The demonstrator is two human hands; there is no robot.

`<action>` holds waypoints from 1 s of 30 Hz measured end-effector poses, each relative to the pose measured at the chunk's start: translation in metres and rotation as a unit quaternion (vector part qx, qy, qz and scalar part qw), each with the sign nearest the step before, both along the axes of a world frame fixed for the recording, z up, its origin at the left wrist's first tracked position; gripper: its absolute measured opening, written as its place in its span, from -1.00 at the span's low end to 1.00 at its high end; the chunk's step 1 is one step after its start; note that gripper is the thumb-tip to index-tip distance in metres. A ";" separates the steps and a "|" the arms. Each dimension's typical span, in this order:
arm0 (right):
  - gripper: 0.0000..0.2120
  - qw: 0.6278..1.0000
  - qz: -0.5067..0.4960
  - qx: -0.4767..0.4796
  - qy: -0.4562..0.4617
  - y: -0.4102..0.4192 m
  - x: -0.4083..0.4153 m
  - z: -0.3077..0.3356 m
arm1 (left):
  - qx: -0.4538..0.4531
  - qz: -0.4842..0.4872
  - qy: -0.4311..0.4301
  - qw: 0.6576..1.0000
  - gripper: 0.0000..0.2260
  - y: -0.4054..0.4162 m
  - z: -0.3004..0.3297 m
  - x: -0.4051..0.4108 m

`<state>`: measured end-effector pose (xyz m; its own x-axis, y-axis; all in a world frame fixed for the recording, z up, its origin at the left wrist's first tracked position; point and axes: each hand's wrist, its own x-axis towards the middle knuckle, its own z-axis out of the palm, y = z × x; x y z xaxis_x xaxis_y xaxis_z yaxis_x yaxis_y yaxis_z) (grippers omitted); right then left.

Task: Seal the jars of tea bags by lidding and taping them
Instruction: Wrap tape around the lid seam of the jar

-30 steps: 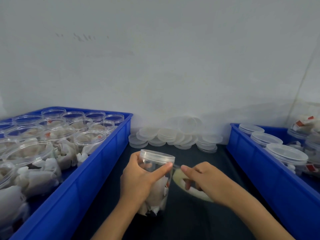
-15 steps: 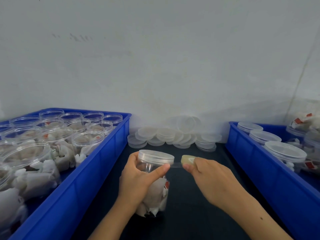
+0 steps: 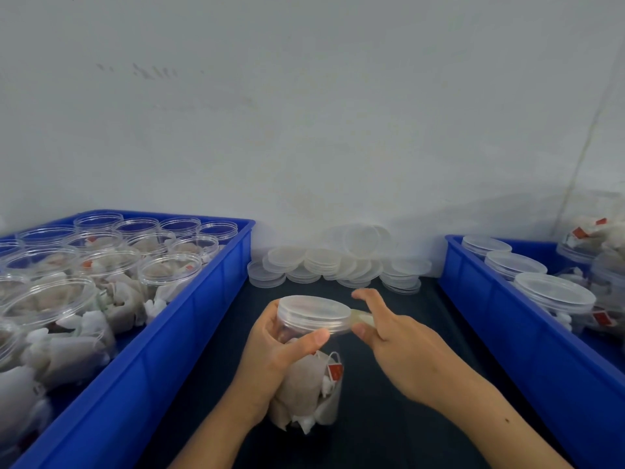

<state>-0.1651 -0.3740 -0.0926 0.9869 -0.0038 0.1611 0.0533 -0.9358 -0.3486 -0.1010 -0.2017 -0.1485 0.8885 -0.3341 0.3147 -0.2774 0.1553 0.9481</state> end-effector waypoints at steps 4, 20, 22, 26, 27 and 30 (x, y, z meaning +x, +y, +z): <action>-0.59 1.000 0.017 0.014 0.011 -0.002 0.001 -0.002 | -0.012 -0.010 0.007 1.000 -0.26 -0.001 -0.002 0.002; -0.61 0.997 -0.032 0.036 -0.067 0.013 0.004 -0.012 | 0.122 0.268 -0.093 0.951 -0.49 -0.025 -0.001 -0.013; -0.60 0.997 -0.024 0.025 -0.065 0.016 0.002 -0.012 | 0.142 0.229 -0.061 0.961 -0.33 -0.024 0.000 -0.013; -0.59 0.999 0.004 0.029 -0.039 0.014 0.000 -0.006 | 0.104 0.200 -0.013 0.974 -0.24 -0.017 0.004 -0.006; -0.58 0.998 0.010 0.054 -0.018 0.013 0.000 -0.005 | 0.087 0.192 -0.010 0.977 -0.25 -0.015 0.004 -0.005; -0.51 0.990 0.008 0.131 0.057 0.010 0.000 -0.002 | 0.058 0.178 -0.007 0.982 -0.25 -0.011 0.003 -0.002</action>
<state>-0.1646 -0.3643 -0.0943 0.9989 -0.0142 0.0436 0.0139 -0.8121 -0.5833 -0.1034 -0.2126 -0.1454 0.9512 -0.0370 0.3065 -0.3083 -0.0631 0.9492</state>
